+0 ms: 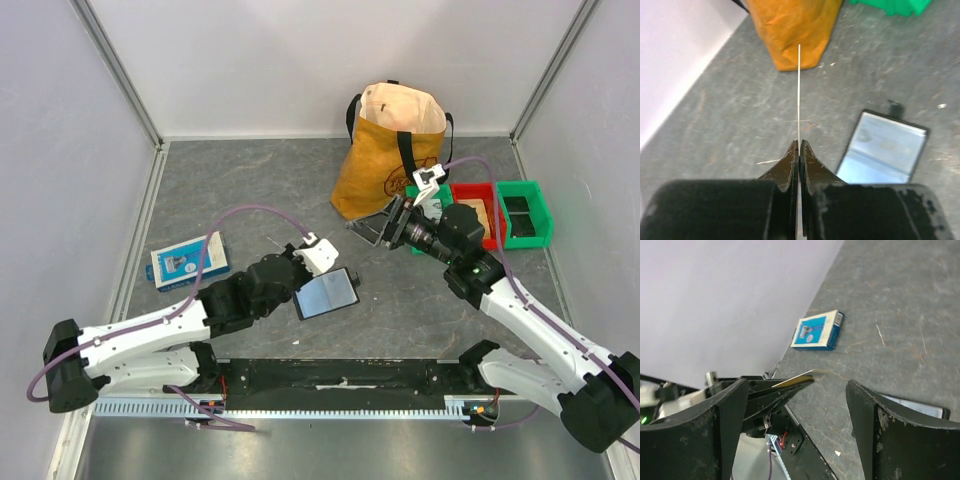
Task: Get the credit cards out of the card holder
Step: Remove the credit card from the card holder.
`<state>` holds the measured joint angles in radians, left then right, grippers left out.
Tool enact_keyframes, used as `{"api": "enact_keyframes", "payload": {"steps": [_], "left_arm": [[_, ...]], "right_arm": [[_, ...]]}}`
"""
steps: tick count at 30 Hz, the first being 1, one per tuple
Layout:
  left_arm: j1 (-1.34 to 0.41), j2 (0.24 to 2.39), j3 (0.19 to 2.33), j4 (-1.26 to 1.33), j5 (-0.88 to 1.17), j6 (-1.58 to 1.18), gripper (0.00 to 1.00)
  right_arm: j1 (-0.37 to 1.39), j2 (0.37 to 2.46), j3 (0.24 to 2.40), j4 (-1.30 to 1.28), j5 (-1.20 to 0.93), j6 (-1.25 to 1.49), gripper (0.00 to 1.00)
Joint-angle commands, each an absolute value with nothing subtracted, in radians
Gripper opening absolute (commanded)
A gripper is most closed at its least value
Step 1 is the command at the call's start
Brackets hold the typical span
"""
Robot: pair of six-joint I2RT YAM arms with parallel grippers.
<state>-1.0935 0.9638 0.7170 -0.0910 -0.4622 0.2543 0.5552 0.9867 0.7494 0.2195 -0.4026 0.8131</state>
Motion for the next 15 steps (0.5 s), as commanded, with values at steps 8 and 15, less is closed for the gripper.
{"api": "enact_keyframes", "payload": {"steps": [8,15], "left_arm": [[-1.195,1.104,0.756,0.173,-0.71,0.701,0.02],[-1.233,1.172,0.769,0.212,-0.735,0.747,0.02]], "right_arm": [[0.644,1.06,0.811,0.103,-0.253,0.979,0.86],[0.698,1.129,0.812,0.167,-0.236,1.022,0.84]]}}
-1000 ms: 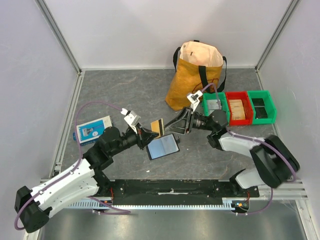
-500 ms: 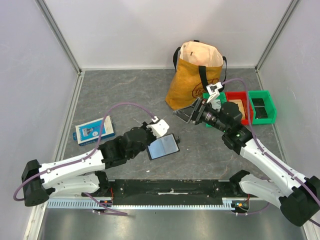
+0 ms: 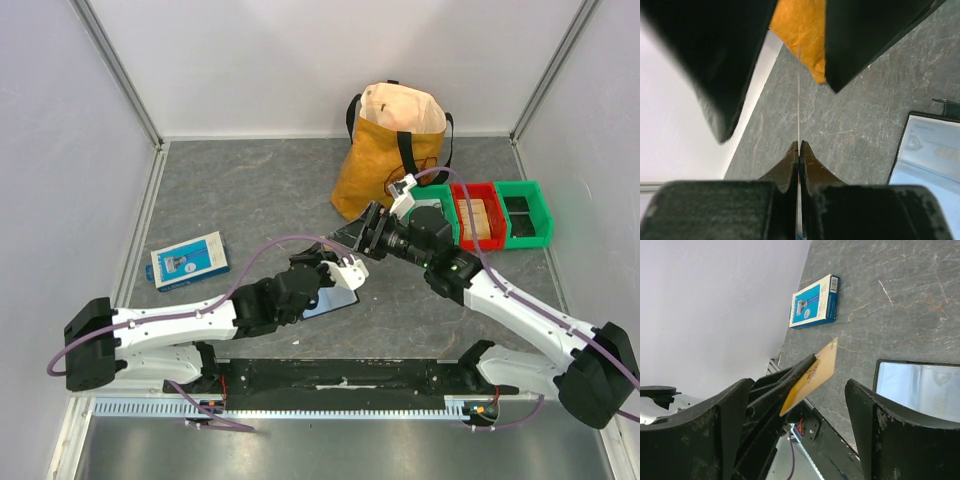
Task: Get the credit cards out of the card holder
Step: Remove the credit card from the card holder.
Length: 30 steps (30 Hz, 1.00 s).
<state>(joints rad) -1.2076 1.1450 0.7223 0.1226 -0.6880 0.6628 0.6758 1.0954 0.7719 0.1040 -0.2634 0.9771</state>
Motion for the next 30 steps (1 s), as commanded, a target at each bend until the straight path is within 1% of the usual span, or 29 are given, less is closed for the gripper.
{"api": "enact_keyframes", "payload": {"steps": [1,2,4,6,7,9,10,11,13,14,16,17,19,20,22,25,27,30], "left_arm": [[-1.236,1.181,0.769,0.215,-0.739,0.752,0.02],[-1.241,1.186,0.769,0.216,-0.741,0.752,0.02],[-1.247,1.195,0.765,0.219,-0.749,0.753,0.03],[-1.25,1.201,0.761,0.222,-0.753,0.756,0.05],[-1.255,1.198,0.759,0.225,-0.756,0.758,0.07],[-1.256,1.193,0.755,0.224,-0.753,0.756,0.11],[-1.258,1.192,0.755,0.224,-0.752,0.755,0.14],[-1.258,1.189,0.75,0.224,-0.75,0.752,0.19],[-1.256,1.18,0.746,0.221,-0.747,0.735,0.32],[-1.258,1.175,0.746,0.216,-0.744,0.718,0.44],[-1.255,1.158,0.749,0.192,-0.736,0.674,0.6],[-1.25,1.144,0.756,0.166,-0.732,0.643,0.66],[-1.22,1.112,0.768,0.111,-0.692,0.563,0.73],[-1.197,1.094,0.77,0.095,-0.663,0.517,0.76],[-1.131,1.045,0.781,0.045,-0.554,0.419,0.77],[-0.979,0.962,0.795,0.008,-0.305,0.231,0.77],[-0.843,0.925,0.798,0.015,-0.047,0.09,0.77],[-0.668,0.914,0.782,0.087,0.24,-0.108,0.77]], "right_arm": [[0.703,1.137,0.807,0.175,-0.236,1.025,0.83],[0.706,1.146,0.799,0.187,-0.236,1.031,0.8],[0.706,1.15,0.778,0.221,-0.238,1.046,0.68],[0.706,1.155,0.759,0.232,-0.235,1.049,0.48],[0.707,1.152,0.755,0.232,-0.229,1.046,0.34],[0.706,1.147,0.739,0.229,-0.213,1.046,0.1],[0.706,1.144,0.736,0.226,-0.204,1.043,0.03],[0.704,1.14,0.733,0.225,-0.201,1.042,0.0],[0.696,1.138,0.727,0.219,-0.199,1.037,0.0],[0.692,1.135,0.723,0.218,-0.198,1.035,0.0],[0.66,1.121,0.709,0.218,-0.198,1.028,0.0],[0.638,1.111,0.7,0.218,-0.204,1.023,0.0],[0.586,1.086,0.678,0.216,-0.225,1.0,0.0],[0.554,1.074,0.669,0.219,-0.238,0.976,0.0],[0.494,1.043,0.64,0.253,-0.287,0.941,0.0],[0.417,1.017,0.588,0.319,-0.4,0.881,0.0],[0.384,1.005,0.557,0.391,-0.483,0.842,0.0],[0.376,1.005,0.548,0.471,-0.575,0.772,0.0]]}}
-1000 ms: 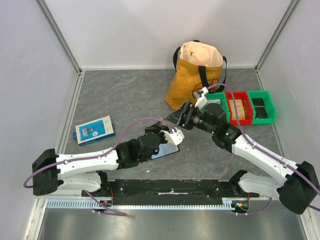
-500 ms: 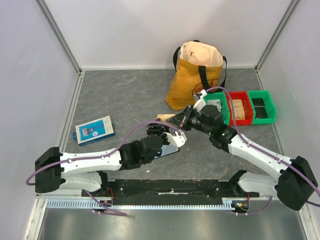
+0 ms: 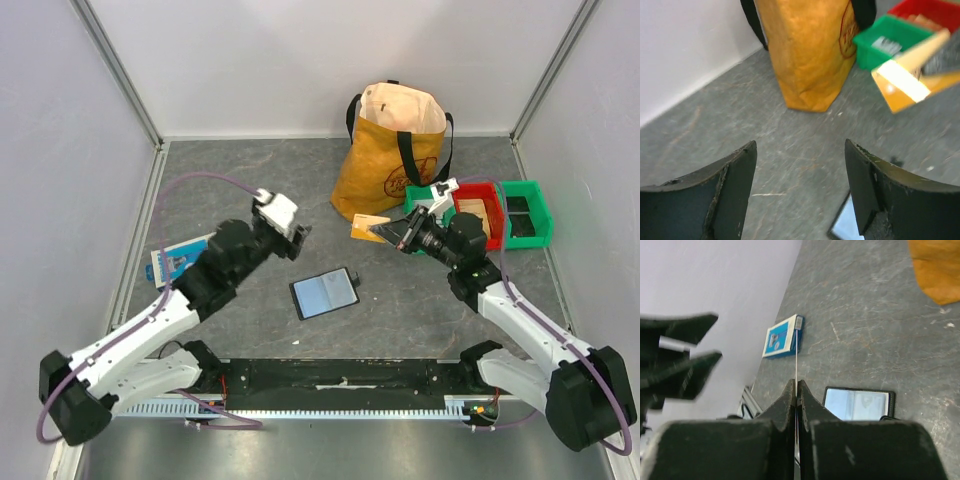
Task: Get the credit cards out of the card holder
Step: Remove the credit card from the card holder.
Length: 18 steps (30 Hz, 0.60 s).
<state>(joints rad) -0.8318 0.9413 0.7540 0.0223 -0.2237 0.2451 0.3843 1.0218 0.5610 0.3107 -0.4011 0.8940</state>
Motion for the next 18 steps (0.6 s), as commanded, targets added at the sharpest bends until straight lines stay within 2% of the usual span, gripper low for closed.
{"api": "enact_keyframes", "payload": {"steps": [1,9,14,18], "left_arm": [[-0.637,0.929,0.782,0.107,0.327,-0.165,0.76],[-0.532,1.066,0.683,0.544,0.767,-0.587,0.69],[-0.526,1.106,0.675,0.659,0.834,-0.676,0.65],[-0.526,1.123,0.678,0.683,0.838,-0.704,0.62]], "right_arm": [[0.374,1.009,0.545,0.495,-0.603,0.756,0.0],[0.376,1.1,0.525,0.826,-0.84,0.834,0.0],[0.38,1.169,0.506,1.063,-0.919,0.945,0.0],[0.403,1.204,0.499,1.158,-0.936,0.992,0.0]]}}
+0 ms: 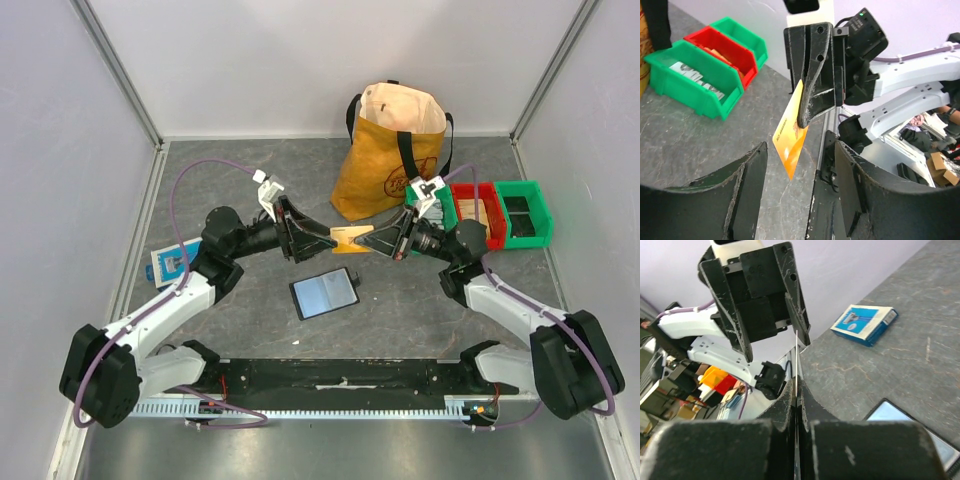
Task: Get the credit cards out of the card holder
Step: Remove the credit card from the card holder.
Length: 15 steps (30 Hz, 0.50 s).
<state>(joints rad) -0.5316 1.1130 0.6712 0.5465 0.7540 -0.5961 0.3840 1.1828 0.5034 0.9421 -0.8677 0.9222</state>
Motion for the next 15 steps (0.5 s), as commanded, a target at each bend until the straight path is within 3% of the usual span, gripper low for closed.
{"api": "enact_keyframes", "payload": {"steps": [1,8,10,15], "left_arm": [[-0.526,1.127,0.677,0.689,0.836,-0.713,0.61],[-0.528,1.138,0.669,0.692,0.801,-0.736,0.53],[-0.526,1.134,0.667,0.693,0.802,-0.739,0.45],[-0.531,1.124,0.643,0.727,0.816,-0.775,0.1]], "right_arm": [[0.417,1.212,0.502,1.172,-0.937,0.999,0.0],[0.456,1.243,0.517,1.227,-0.942,1.012,0.0],[0.457,1.243,0.514,1.229,-0.936,1.012,0.0],[0.456,1.238,0.502,1.23,-0.908,1.014,0.0]]}}
